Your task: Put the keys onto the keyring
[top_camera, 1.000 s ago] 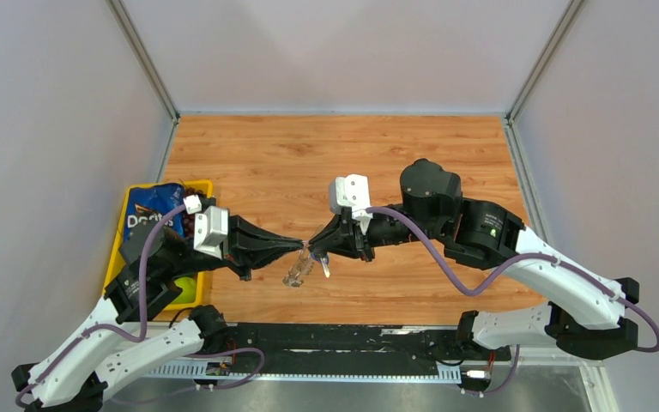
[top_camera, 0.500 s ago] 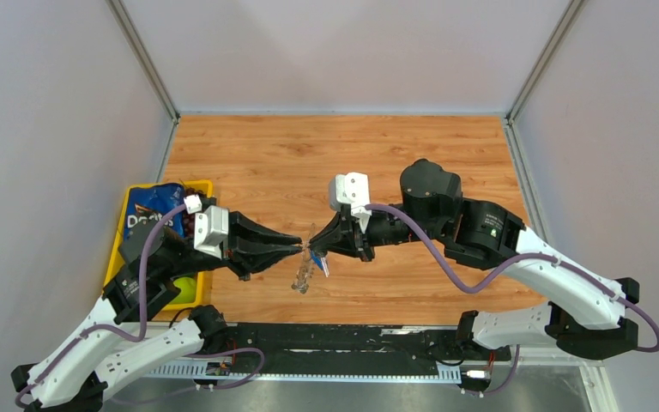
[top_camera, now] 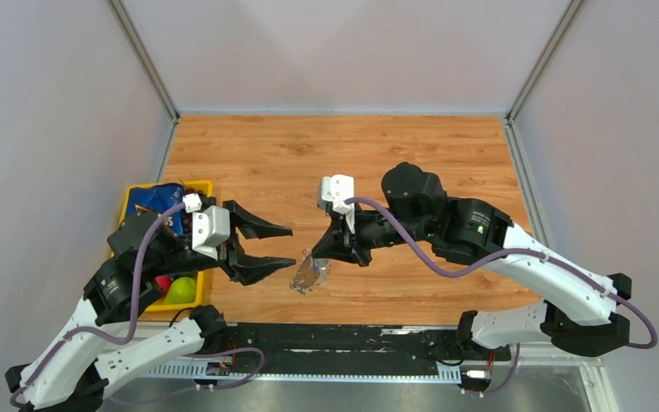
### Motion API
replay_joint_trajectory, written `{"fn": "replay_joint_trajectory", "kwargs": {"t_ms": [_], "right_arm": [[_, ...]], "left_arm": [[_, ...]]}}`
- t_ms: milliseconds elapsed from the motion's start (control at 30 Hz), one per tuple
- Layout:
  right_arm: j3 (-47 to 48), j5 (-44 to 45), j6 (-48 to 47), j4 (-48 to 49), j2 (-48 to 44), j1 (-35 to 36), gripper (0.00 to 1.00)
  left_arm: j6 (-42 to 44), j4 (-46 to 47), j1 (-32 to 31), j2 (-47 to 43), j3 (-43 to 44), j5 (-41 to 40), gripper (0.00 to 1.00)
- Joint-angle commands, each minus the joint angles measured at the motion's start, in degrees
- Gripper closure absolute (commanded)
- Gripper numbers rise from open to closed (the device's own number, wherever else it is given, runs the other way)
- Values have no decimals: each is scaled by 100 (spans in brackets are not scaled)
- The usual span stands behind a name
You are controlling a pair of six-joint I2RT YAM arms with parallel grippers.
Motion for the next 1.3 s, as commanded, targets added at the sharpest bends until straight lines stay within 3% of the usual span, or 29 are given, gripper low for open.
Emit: {"fn": "replay_joint_trajectory", "kwargs": {"t_ms": [0,467,1267], "right_arm": [[236,-270,273,-30,95,23,100],[465,-567,363,-88,383,23,100],[696,-382,353,-106,499,24,100]], "left_arm": [[261,-349,1,182,229,-91,38],[750,-945,4,543,502,147,56],[846,-1242,8,757,709,375,72]]}}
